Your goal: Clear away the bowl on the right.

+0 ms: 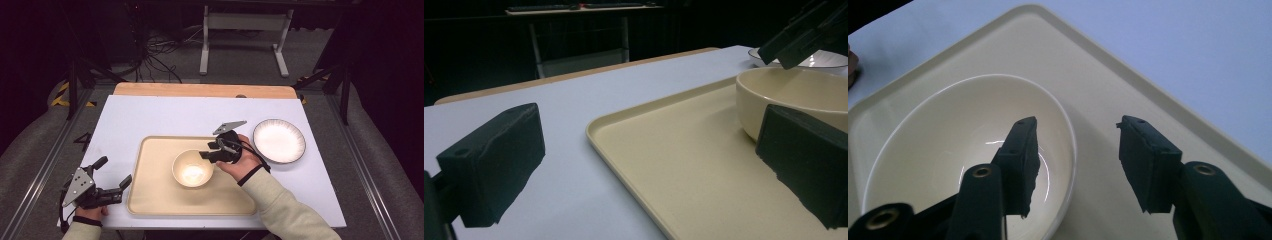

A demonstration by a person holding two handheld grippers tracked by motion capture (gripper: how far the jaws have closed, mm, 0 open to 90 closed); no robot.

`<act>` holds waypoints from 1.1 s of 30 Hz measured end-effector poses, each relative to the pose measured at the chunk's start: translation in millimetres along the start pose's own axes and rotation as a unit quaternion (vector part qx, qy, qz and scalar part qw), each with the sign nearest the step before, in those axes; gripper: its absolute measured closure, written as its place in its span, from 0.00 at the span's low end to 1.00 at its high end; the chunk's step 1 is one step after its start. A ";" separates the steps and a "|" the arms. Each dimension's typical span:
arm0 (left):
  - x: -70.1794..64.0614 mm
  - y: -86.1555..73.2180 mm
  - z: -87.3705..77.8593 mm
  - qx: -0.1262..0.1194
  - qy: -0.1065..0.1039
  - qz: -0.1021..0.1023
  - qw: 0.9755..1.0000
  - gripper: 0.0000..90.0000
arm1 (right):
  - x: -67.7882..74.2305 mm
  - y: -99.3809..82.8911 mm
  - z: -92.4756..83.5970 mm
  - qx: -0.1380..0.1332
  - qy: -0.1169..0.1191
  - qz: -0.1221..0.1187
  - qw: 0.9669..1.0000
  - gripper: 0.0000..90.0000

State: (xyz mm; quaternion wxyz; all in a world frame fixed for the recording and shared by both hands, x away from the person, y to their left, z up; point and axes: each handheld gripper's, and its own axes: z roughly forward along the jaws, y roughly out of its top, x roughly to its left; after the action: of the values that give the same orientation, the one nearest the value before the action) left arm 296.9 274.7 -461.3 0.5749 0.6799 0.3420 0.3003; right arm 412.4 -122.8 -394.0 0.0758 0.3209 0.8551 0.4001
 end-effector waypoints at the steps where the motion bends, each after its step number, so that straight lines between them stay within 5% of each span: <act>1: 0.2 0.1 0.3 0.001 0.000 0.001 1.000 0.00 | 0.2 -0.7 -2.3 -0.005 -0.001 -0.006 1.000 0.53; 9: 0.5 0.3 1.6 0.004 0.000 -0.004 1.000 0.00 | -0.3 -7.5 -18.8 -0.054 -0.003 -0.031 0.998 0.50; 15: 0.3 0.3 0.8 0.003 -0.001 -0.001 1.000 0.00 | -3.1 -16.1 -31.4 -0.102 0.002 -0.059 0.993 0.48; 22: 0.3 0.3 0.7 0.003 0.000 0.000 1.000 0.00 | -3.3 -24.9 -45.6 -0.175 0.007 -0.074 0.982 0.38; 29: 1.2 0.4 1.1 0.003 0.000 -0.002 1.000 0.00 | 1.0 -33.7 -53.5 -0.209 -0.013 -0.124 0.970 0.31; 33: 1.1 0.2 0.8 0.002 0.000 -0.004 1.000 0.00 | 1.8 -38.6 -55.8 -0.219 -0.016 -0.134 0.966 0.30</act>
State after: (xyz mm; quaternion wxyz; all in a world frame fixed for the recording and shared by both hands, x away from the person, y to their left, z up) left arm 298.2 275.2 -461.2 0.5745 0.6796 0.3458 0.2974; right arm 370.6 -175.5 -384.8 0.2105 0.1848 0.7808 0.5585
